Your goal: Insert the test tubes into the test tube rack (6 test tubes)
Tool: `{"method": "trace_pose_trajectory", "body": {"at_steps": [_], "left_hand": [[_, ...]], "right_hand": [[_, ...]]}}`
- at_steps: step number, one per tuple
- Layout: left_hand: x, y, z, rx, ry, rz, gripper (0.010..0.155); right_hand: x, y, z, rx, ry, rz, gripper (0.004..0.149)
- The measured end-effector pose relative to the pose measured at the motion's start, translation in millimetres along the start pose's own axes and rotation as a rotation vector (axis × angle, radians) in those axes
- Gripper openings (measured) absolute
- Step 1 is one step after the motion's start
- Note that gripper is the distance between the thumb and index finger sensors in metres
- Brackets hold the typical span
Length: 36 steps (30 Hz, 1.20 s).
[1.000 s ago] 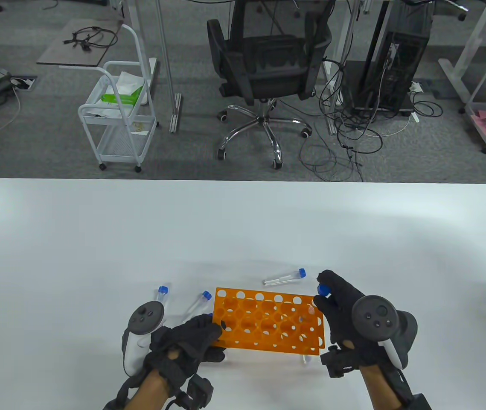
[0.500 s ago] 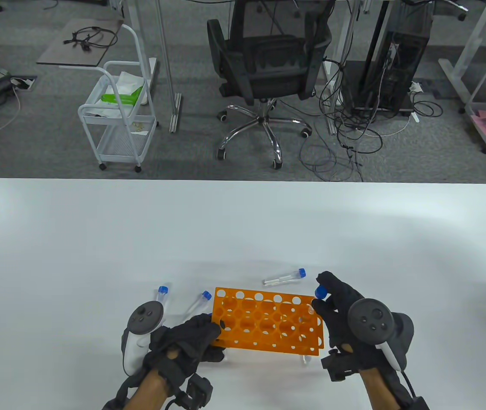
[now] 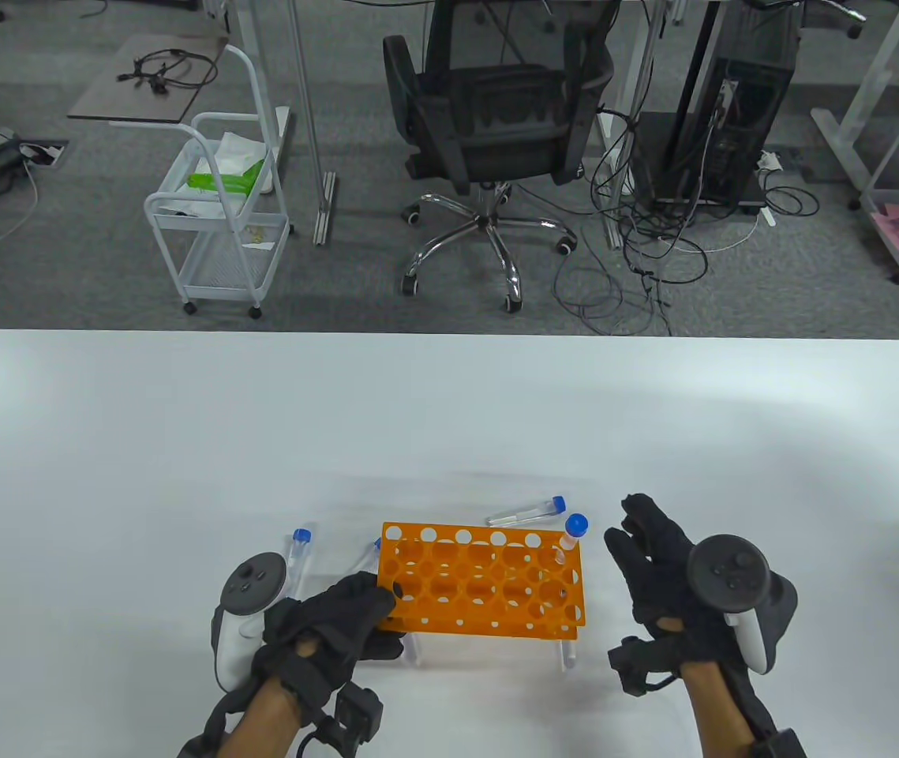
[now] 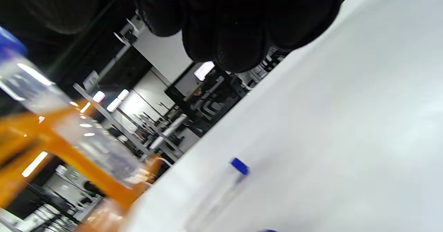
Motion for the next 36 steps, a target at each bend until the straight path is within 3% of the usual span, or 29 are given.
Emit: {"method": "trace_pose_trajectory", "body": {"at_steps": [11,19,26,31,36], "left_hand": [[-3,-16,-4,0.041,-0.008,0.014,0.044],[1,-18,-6,0.052,0.01,0.006,0.044],[2,-19,-8,0.058,0.014,-0.002,0.044],[2,-19,-9,0.061,0.014,0.0,0.044],[2,-20,-9,0.06,0.013,-0.007,0.044]], "right_hand": [[-14,-54,12,0.224,-0.091,-0.348,0.066],[-4,-84,14,0.262,-0.089,-0.501,0.07],[-7,-98,12,0.306,-0.127,-0.501,0.061],[-2,-103,11,0.307,-0.115,-0.528,0.048],[-5,-99,13,0.356,-0.133,-0.471,0.049]]}}
Point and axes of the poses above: the tracker on the back of each hand, its own x axis roughly to the thumb side, its own z axis roughly from the wrist to the fingertips, y = z × x, the point moved 5 cm from there along z, roughly from the wrist to the fingertips, and after that the axes turned 14 degrees about y, right-handed, at the moved point
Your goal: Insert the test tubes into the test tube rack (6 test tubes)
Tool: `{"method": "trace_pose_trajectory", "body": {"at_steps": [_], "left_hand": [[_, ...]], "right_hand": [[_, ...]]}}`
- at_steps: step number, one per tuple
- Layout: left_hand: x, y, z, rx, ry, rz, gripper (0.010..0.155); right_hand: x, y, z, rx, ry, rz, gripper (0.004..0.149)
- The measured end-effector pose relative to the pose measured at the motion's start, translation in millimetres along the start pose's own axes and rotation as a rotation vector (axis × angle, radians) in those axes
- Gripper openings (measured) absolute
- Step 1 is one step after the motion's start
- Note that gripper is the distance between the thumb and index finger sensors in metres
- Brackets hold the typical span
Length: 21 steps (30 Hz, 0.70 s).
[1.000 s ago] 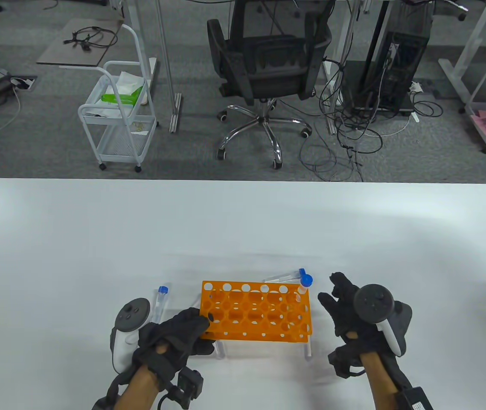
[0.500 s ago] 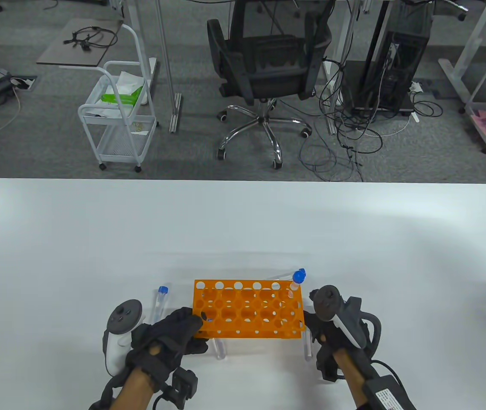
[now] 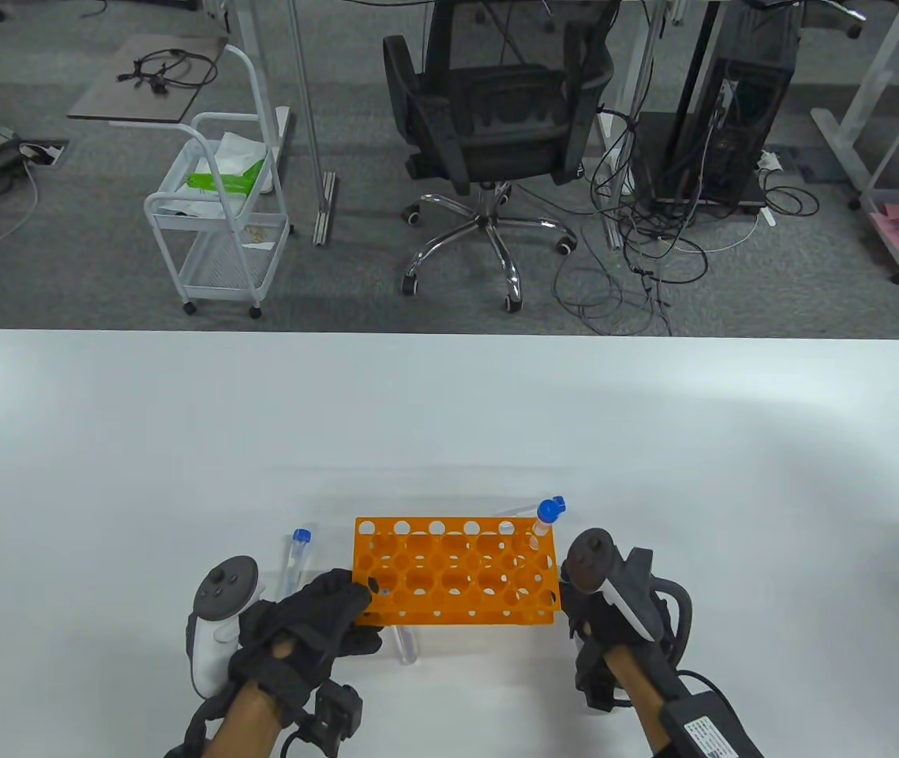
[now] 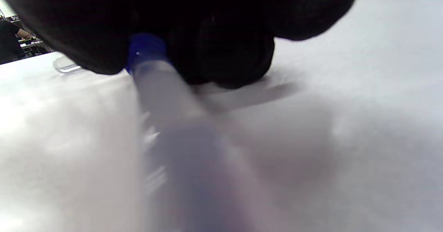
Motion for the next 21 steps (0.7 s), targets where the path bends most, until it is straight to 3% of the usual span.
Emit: {"method": "trace_pose_trajectory", "body": {"at_steps": [14,21], "left_hand": [[0,0,-1,-0.008,0.0,-0.009,0.044],[0,2,-1,0.001,-0.002,0.01,0.044]], "right_hand": [[-26,30,-7,0.059,0.032,0.392,0.051],[-25,52,-15,0.055,0.096,0.41,0.054]]}}
Point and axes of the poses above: the tracker on the back of each hand, its own x axis roughly to the thumb side, its own z axis roughly from the wrist to the fingertips, y = z × x, the point moved 5 cm from there along z, roughly from the wrist to the fingertips, and after that the axes turned 14 degrees about y, right-handed, at the moved point
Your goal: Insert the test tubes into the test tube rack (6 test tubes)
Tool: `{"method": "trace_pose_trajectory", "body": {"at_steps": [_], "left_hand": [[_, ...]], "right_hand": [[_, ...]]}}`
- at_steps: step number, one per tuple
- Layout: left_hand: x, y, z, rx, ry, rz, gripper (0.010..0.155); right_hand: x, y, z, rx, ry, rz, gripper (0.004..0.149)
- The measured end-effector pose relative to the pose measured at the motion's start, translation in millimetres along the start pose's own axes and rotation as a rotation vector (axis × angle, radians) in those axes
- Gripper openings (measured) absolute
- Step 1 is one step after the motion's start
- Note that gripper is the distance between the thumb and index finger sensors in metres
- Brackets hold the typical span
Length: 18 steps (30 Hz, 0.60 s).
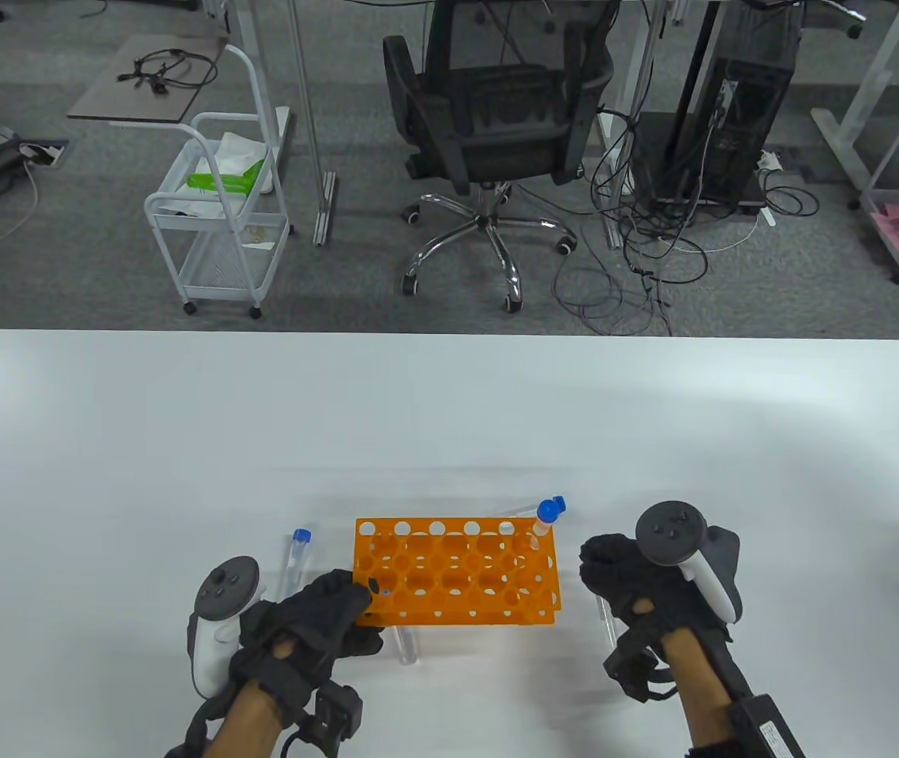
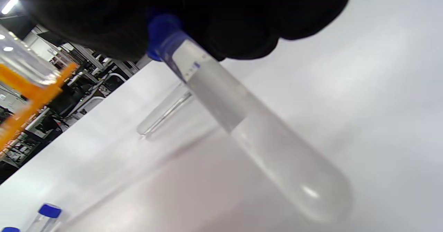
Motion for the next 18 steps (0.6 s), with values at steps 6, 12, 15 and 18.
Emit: {"method": "trace_pose_trajectory", "body": {"at_steps": [6,12,15,18], "left_hand": [[-1,2,0,-0.002,0.001,0.002,0.044],[-2,2,0,0.0,-0.008,0.001,0.044],[-3,3,0,0.003,-0.015,0.008,0.044],[-4,3,0,0.001,-0.022,0.01,0.044]], "right_hand": [[12,16,-11,-0.068,0.049,-0.02,0.056],[21,28,-21,-0.146,0.095,0.013,0.056],[27,33,-26,-0.171,0.121,0.024,0.056],[32,37,-30,-0.194,0.145,0.033,0.055]]}}
Point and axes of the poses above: the tracker on the back of each hand, its own x axis roughly to the thumb side, its own z axis roughly from the wrist to the fingertips, y = z × x, the point moved 5 cm from there along z, roughly from the wrist to the fingertips, and after that the axes turned 14 degrees about y, right-handed, at the moved point
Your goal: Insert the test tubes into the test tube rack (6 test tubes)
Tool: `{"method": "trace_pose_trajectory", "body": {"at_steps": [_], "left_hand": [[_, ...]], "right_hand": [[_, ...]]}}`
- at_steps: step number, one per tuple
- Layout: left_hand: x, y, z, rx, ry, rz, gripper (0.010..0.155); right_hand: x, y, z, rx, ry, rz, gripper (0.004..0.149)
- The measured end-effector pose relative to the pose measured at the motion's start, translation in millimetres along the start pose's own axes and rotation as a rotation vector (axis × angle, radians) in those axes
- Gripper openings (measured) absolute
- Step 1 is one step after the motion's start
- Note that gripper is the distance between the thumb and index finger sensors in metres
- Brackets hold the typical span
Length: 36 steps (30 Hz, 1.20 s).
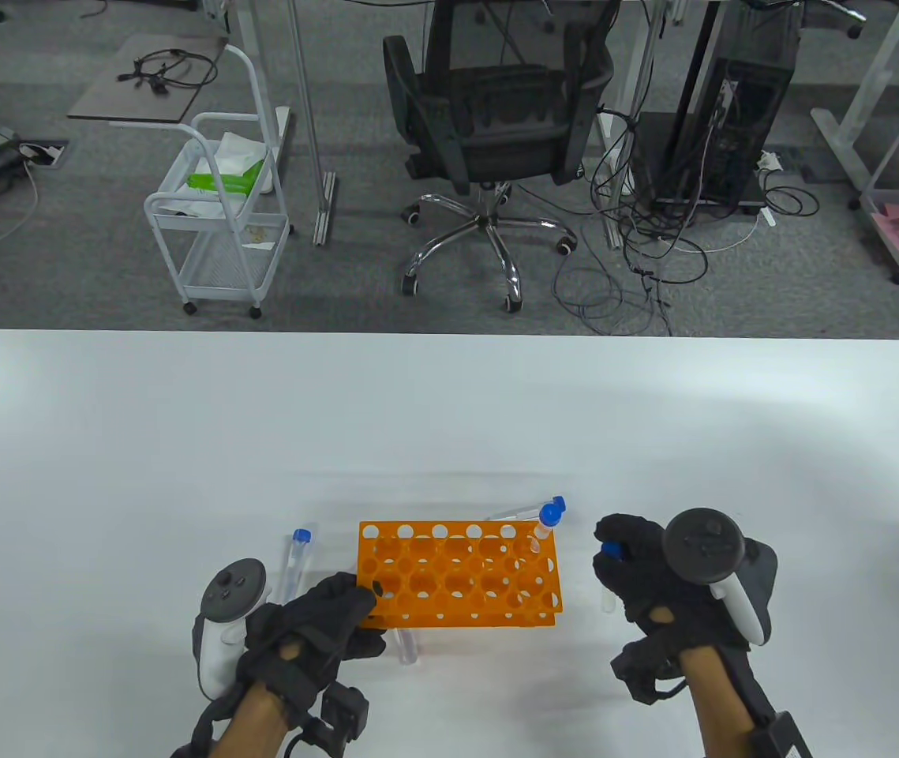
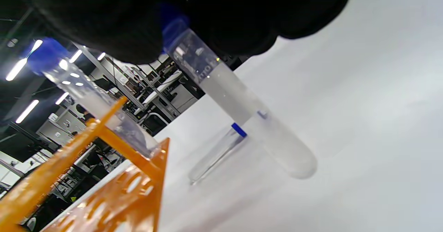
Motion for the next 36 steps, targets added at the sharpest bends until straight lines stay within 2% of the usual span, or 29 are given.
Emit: {"method": "trace_pose_trajectory", "body": {"at_steps": [21,27,36], "left_hand": [[-3,1,1,0.014,-0.022,0.015,0.044],[-4,2,1,0.009,-0.024,0.018,0.044],[-4,3,1,0.009,-0.024,0.017,0.044]], "right_hand": [[58,23,-29,-0.15,0.254,0.083,0.055],[72,19,-34,-0.153,0.301,0.078,0.054],[76,8,-34,-0.127,0.312,0.065,0.056]]}}
Point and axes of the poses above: the tracker on the back of each hand, its own x axis roughly to the thumb side, its own z axis roughly from the wrist to the fingertips, y = z × x, the point moved 5 cm from there along z, roughly from the wrist to the fingertips, and after that the axes turned 14 degrees about y, right-handed, at the moved point
